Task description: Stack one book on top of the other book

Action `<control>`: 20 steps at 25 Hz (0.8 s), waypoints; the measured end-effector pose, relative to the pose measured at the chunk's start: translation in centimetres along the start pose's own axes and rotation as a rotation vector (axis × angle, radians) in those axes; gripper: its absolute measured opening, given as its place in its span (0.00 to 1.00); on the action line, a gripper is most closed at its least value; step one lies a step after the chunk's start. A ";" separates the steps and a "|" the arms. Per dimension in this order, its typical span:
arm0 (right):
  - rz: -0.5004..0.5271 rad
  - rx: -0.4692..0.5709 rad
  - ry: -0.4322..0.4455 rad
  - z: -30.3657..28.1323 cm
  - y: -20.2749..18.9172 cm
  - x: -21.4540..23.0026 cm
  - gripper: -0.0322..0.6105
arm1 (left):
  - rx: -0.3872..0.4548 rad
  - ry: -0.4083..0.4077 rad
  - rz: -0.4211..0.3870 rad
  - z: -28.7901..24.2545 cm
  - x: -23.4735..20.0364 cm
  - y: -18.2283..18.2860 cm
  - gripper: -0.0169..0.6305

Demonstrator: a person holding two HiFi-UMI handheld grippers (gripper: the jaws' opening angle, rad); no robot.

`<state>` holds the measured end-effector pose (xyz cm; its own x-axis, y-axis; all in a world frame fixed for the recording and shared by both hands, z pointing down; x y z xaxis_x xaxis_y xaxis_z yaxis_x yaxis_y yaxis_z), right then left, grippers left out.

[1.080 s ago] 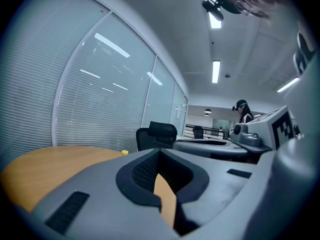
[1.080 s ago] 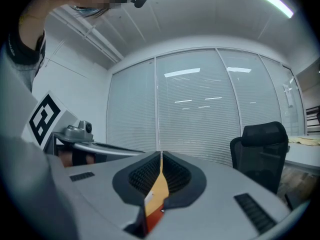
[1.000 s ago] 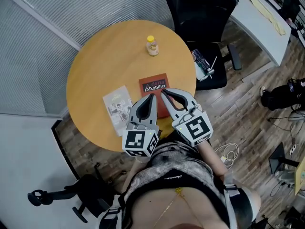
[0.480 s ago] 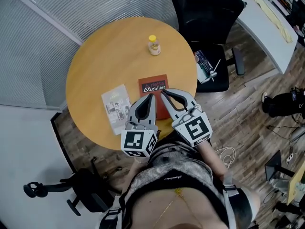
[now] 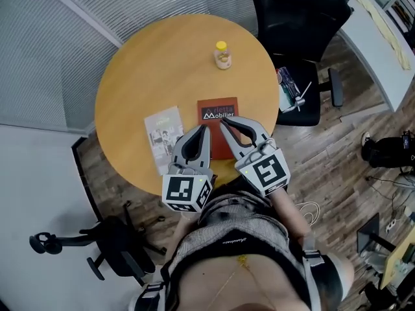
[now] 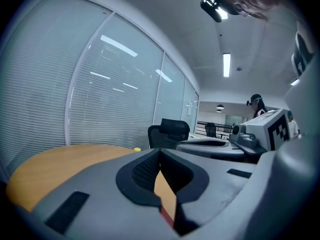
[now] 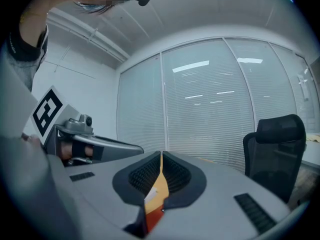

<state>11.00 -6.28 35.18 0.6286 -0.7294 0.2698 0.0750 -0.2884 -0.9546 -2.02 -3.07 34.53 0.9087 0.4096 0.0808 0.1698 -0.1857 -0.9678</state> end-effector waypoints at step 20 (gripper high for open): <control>-0.054 0.022 -0.139 -1.6 -0.5 -2.5 0.09 | 0.024 -0.152 0.022 0.6 -3.7 -0.7 0.06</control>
<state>8.17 -5.34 35.16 0.7244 -0.6195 0.3023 0.1280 -0.3101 -0.9421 -5.73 -3.91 34.74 0.8436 0.5364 0.0242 0.1396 -0.1757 -0.9745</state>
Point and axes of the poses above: the fingertips, and each gripper's own axes: z backward along the fingers, x to its right, y out of its top, the point moved 8 cm from there along z, backward along the fingers, and after that the axes turned 13 degrees about -z, right-handed, at the moved point
